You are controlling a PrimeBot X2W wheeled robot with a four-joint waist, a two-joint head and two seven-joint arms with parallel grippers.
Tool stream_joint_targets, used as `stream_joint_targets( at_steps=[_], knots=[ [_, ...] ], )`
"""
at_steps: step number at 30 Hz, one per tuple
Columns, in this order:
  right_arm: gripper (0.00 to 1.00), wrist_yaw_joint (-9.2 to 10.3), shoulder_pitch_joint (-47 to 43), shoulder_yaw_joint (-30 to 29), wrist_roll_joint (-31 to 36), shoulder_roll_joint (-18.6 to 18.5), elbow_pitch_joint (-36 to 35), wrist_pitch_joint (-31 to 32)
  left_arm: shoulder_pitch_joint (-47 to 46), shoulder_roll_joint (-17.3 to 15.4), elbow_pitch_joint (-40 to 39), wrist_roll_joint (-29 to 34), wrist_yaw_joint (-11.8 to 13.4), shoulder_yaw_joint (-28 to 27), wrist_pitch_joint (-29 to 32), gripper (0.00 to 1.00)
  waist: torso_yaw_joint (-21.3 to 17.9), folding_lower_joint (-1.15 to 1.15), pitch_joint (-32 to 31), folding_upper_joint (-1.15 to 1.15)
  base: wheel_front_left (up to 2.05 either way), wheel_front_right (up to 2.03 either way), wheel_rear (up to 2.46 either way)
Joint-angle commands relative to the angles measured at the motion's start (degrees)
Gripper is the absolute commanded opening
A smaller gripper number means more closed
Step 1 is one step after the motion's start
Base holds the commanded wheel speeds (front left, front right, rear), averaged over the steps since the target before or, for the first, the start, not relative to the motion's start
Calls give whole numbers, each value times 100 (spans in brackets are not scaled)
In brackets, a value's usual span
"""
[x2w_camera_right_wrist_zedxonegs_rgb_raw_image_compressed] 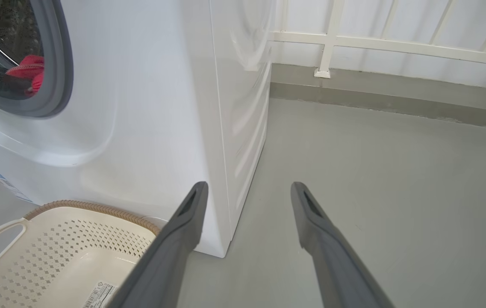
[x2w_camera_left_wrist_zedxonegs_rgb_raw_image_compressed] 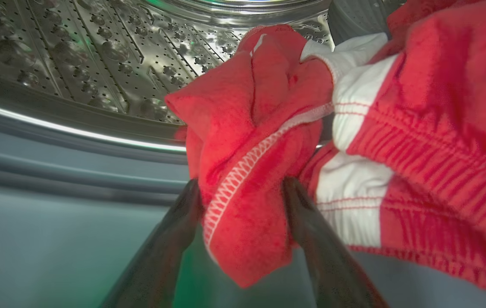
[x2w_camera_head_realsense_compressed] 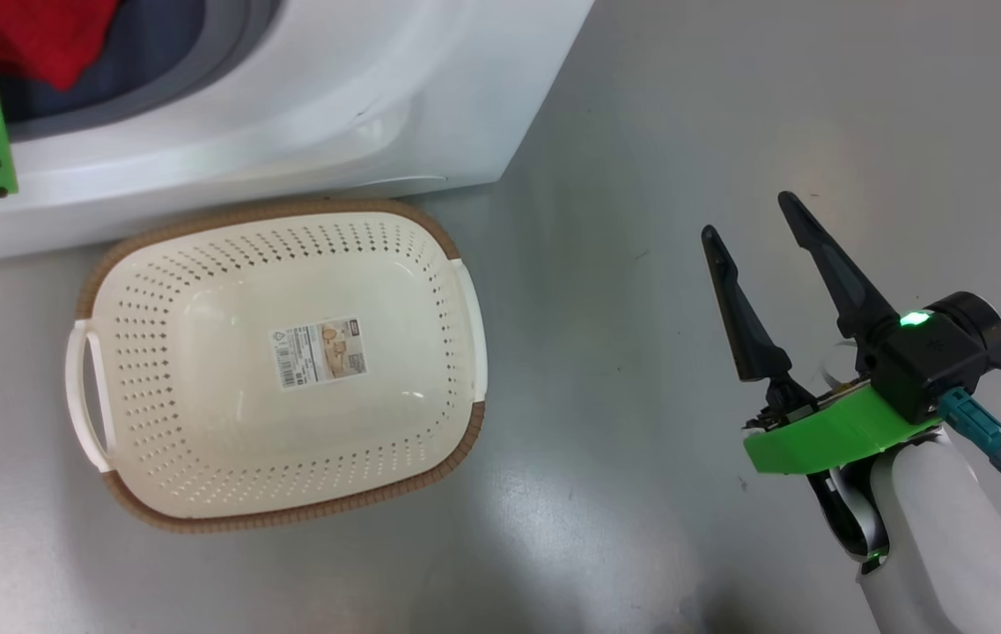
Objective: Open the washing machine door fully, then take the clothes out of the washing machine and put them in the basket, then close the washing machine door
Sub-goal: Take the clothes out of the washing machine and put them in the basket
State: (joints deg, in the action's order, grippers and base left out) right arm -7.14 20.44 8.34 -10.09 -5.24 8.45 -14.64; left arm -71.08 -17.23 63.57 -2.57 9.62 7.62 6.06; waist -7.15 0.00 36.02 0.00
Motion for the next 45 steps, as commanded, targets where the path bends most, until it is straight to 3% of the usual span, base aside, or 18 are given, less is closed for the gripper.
stream_joint_targets(
  at_steps=[1,2,8,24,31,45],
  knots=[
    [100,-35,14,132,-38,12,-125,-36,-75,-330,-73,53,48,-50,33,58,-17,0,42,0,0,0,0],
    [100,-35,23,128,-39,13,-126,-36,-83,-331,-81,44,36,-42,31,0,-15,0,62,0,0,0,0],
    [100,-35,66,93,-32,16,-88,-36,-13,-260,-248,-125,-6,-95,-326,0,28,0,77,0,0,0,0],
    [100,-35,68,36,-9,-3,-20,-36,634,16,-835,-1039,-555,-626,-1929,0,214,0,-179,0,0,0,0],
    [100,-35,24,22,-3,-25,2,-36,968,79,-1332,-1204,-703,-771,-2094,0,271,0,-341,0,0,0,0],
    [100,-35,-128,62,14,-63,83,-36,1883,271,-2821,-1142,-702,-1060,-2105,0,385,0,-904,0,0,0,0]
  ],
)
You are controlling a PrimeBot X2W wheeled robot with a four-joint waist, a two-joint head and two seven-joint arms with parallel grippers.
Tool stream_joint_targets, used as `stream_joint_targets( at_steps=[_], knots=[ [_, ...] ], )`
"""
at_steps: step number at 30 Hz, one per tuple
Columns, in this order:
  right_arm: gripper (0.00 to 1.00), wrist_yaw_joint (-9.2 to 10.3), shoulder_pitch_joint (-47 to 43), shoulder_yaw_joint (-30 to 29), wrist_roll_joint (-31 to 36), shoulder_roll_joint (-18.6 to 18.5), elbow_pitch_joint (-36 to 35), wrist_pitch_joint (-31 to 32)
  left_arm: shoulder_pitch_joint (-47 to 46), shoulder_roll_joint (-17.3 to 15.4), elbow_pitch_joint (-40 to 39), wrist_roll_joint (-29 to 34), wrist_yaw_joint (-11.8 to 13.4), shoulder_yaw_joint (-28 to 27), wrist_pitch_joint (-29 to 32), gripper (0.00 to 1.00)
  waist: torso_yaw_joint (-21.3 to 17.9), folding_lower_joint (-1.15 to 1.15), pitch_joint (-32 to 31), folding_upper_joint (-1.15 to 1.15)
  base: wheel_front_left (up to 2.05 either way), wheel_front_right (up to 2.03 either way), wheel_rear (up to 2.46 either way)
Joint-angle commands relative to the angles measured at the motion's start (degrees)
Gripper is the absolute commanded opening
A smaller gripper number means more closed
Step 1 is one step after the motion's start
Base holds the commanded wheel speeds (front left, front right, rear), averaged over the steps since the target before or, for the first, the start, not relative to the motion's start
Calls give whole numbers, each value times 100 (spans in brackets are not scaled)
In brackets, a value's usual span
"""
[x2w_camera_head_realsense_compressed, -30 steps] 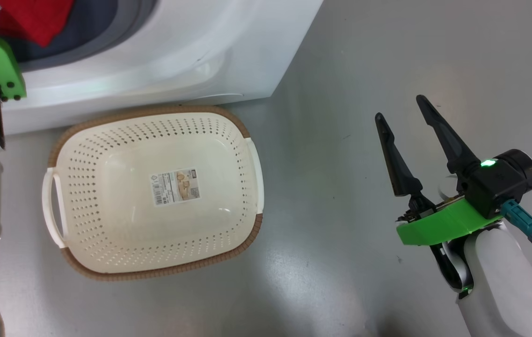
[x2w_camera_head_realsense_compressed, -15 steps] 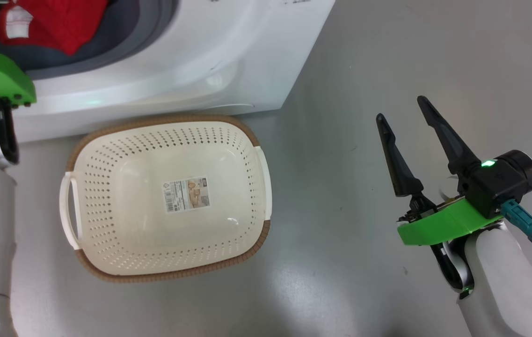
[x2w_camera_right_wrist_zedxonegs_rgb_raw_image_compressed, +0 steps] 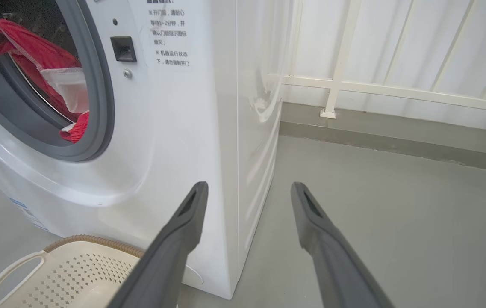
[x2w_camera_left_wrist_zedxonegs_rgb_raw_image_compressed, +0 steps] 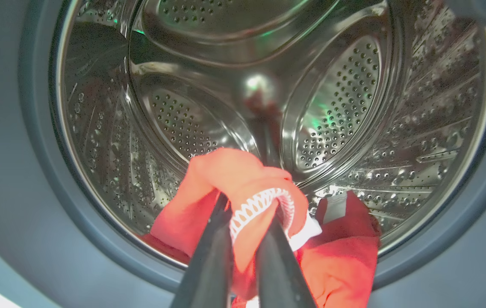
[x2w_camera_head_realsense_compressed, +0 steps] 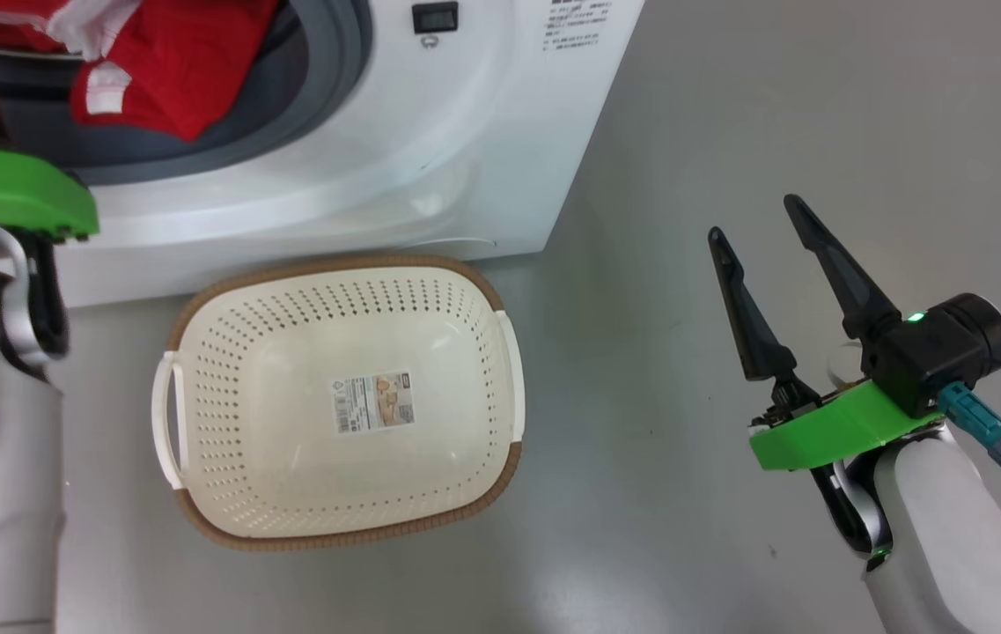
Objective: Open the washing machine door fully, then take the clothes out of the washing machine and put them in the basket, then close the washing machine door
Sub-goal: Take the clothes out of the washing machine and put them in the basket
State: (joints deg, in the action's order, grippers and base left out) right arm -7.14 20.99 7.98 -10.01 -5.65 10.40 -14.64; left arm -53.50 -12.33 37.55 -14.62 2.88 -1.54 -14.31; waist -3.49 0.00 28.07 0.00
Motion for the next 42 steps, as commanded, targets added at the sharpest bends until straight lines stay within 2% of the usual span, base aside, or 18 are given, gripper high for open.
stream_joint_targets(
  at_steps=[1,16,30,42],
  knots=[
    [100,-35,-202,97,7,-23,-102,-36,207,-190,-329,72,-30,-152,-68,0,24,0,-154,0,0,0,0],
    [100,-35,-328,85,-2,-11,-32,-36,1531,251,-2017,60,-138,-188,-68,0,70,0,-694,0,0,0,0],
    [100,-35,-439,85,-41,-27,2,-36,2545,451,-3280,17,-54,-13,65,0,62,0,-1038,0,0,0,0],
    [100,-35,-586,0,-24,-2,-58,-36,3466,628,-4183,-65,16,332,483,0,118,0,-1158,0,0,0,0]
  ],
)
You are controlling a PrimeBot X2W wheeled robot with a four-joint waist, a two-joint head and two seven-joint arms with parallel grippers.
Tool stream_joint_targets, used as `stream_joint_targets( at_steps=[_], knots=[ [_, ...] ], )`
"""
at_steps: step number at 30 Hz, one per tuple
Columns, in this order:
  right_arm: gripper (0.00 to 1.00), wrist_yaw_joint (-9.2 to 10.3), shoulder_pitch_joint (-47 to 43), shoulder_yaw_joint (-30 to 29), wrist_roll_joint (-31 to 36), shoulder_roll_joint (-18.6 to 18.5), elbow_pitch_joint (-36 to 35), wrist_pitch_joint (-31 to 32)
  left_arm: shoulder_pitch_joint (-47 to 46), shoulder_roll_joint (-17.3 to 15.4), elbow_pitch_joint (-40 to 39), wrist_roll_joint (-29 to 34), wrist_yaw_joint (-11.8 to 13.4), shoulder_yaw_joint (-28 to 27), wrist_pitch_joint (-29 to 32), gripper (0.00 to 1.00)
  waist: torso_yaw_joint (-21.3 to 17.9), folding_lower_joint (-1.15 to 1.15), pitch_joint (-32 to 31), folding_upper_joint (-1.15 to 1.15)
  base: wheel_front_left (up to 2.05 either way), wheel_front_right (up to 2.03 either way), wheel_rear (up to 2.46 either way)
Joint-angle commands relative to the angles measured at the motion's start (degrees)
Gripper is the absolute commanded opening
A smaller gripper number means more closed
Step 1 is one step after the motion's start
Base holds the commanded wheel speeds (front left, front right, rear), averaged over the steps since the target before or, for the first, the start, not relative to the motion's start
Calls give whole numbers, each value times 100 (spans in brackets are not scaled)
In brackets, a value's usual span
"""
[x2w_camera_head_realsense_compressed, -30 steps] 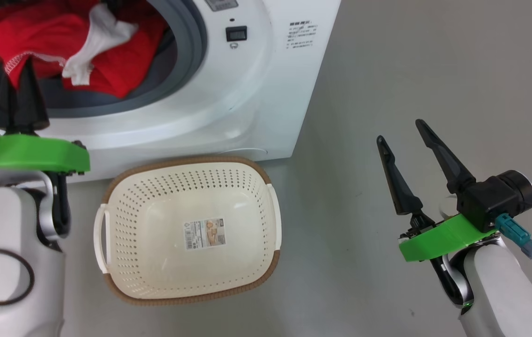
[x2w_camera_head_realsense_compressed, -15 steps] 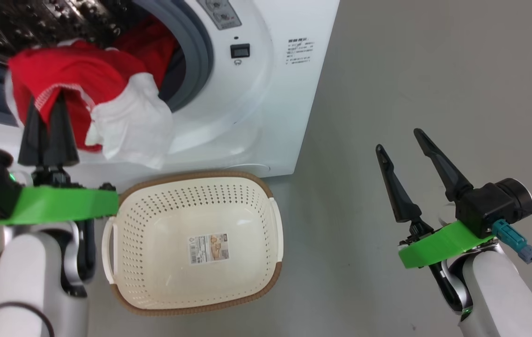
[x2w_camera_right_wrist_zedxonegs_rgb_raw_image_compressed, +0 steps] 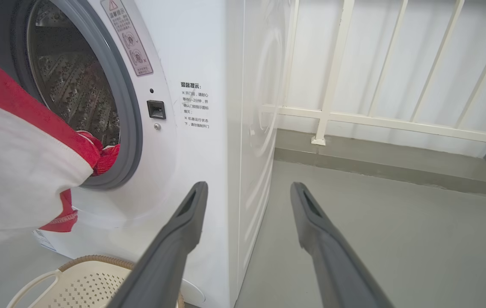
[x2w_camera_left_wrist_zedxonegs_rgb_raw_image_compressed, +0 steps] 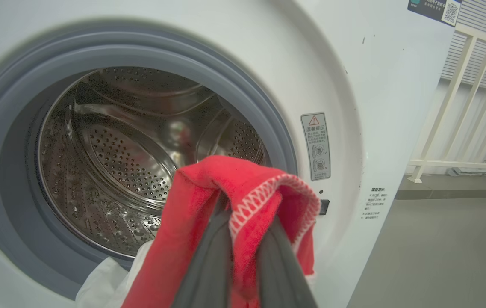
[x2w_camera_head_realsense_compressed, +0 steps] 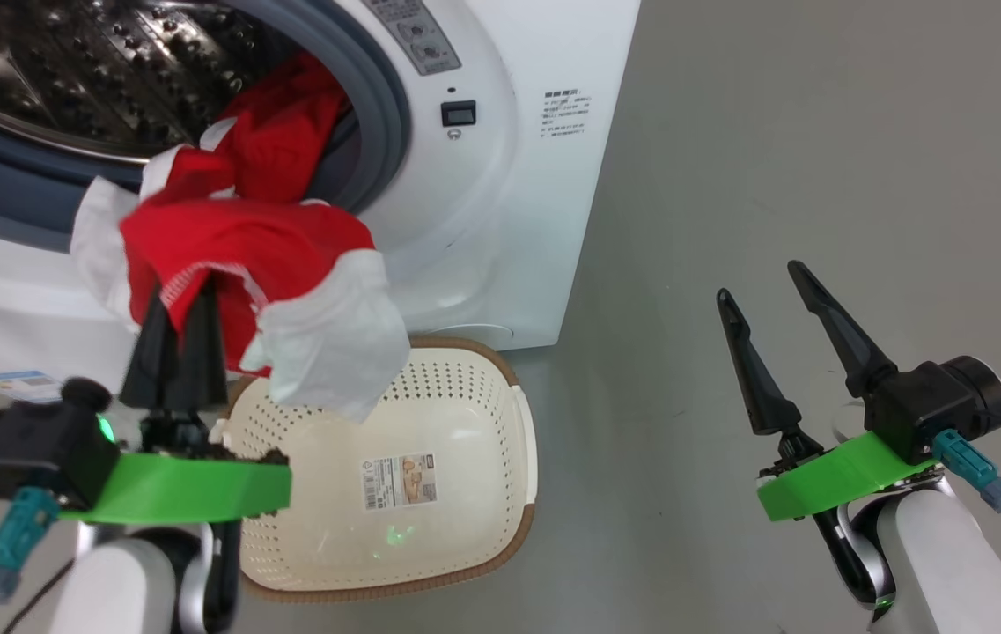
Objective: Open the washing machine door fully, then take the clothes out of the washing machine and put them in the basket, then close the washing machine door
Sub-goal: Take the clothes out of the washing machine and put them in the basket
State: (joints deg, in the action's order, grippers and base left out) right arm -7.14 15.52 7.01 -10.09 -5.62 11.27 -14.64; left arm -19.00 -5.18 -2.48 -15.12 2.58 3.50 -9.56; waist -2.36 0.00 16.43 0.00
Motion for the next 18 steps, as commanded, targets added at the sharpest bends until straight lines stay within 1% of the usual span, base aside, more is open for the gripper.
stream_joint_targets(
  at_steps=[1,5,8,13,18],
  knots=[
    [100,-35,-52,94,-14,-1,-153,-36,80,-68,-181,-30,59,-144,31,0,13,0,15,0,0,0,0],
    [100,-35,-55,91,-1,9,-194,-36,227,12,-63,-126,69,-16,30,0,35,0,127,0,0,0,0],
    [100,-35,-19,90,2,-3,-216,-36,229,63,211,-207,56,94,12,0,58,0,244,0,0,0,0],
    [100,-35,80,126,5,-12,-227,-36,75,121,909,-354,-14,255,-64,0,61,0,469,0,0,0,0],
    [100,-35,178,171,-1,-10,-222,-36,-215,156,1805,-461,-88,365,-187,0,27,0,694,0,0,0,0]
  ],
)
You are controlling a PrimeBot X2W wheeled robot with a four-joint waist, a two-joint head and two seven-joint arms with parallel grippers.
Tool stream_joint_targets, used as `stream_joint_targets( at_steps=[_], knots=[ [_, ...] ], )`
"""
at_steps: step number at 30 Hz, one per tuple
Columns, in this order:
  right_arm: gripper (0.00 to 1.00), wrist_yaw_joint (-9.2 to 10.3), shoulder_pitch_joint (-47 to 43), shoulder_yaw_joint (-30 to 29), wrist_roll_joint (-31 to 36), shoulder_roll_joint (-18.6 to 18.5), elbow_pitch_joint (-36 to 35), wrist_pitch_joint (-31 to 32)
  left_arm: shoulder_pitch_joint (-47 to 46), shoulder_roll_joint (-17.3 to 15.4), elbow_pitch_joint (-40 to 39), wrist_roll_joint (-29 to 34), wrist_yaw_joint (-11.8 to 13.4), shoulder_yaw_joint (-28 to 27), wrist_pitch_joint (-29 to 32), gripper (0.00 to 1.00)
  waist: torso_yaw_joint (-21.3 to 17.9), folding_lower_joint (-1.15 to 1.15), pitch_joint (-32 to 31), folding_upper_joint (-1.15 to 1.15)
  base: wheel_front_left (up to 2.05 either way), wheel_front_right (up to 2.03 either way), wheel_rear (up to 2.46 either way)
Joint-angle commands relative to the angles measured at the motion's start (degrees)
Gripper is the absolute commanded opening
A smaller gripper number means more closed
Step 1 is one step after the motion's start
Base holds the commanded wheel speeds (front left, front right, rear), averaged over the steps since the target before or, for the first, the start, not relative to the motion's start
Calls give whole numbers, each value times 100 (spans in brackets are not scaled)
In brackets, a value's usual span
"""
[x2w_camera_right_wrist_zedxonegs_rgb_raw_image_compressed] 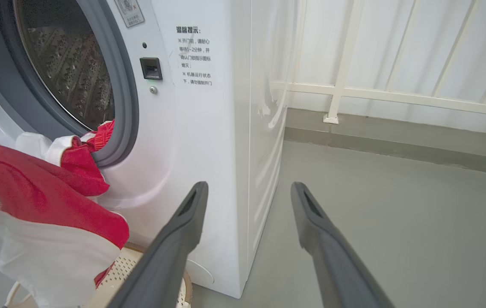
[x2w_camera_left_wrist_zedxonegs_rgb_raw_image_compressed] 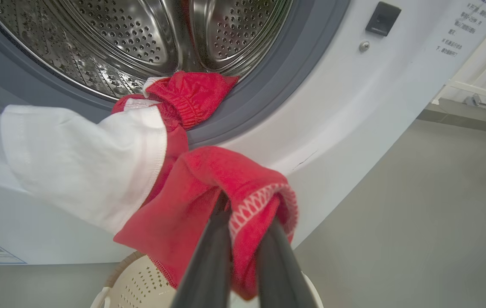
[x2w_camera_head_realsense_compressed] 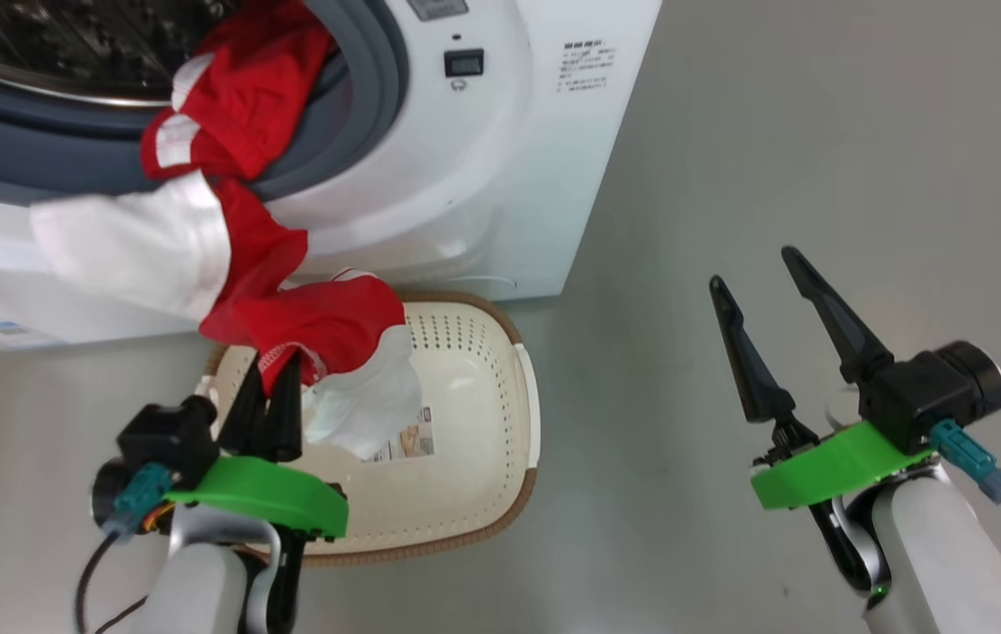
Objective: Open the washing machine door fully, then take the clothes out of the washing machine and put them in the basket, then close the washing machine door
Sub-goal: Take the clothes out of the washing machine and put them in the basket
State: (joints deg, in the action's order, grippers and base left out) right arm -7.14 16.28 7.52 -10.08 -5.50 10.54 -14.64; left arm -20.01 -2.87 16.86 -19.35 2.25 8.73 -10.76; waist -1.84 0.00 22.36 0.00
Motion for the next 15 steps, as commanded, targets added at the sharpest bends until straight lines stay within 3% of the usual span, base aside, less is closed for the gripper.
stream_joint_targets(
  at_steps=[1,15],
  knots=[
    [100,-35,123,132,-4,-20,-154,-36,-177,-72,67,-38,-69,-139,-95,0,-42,0,142,0,0,0,0],
    [100,-35,337,243,-99,-6,-223,-36,-1366,-24,3014,-413,-350,-10,-57,0,-301,0,675,0,0,0,0]
  ],
)
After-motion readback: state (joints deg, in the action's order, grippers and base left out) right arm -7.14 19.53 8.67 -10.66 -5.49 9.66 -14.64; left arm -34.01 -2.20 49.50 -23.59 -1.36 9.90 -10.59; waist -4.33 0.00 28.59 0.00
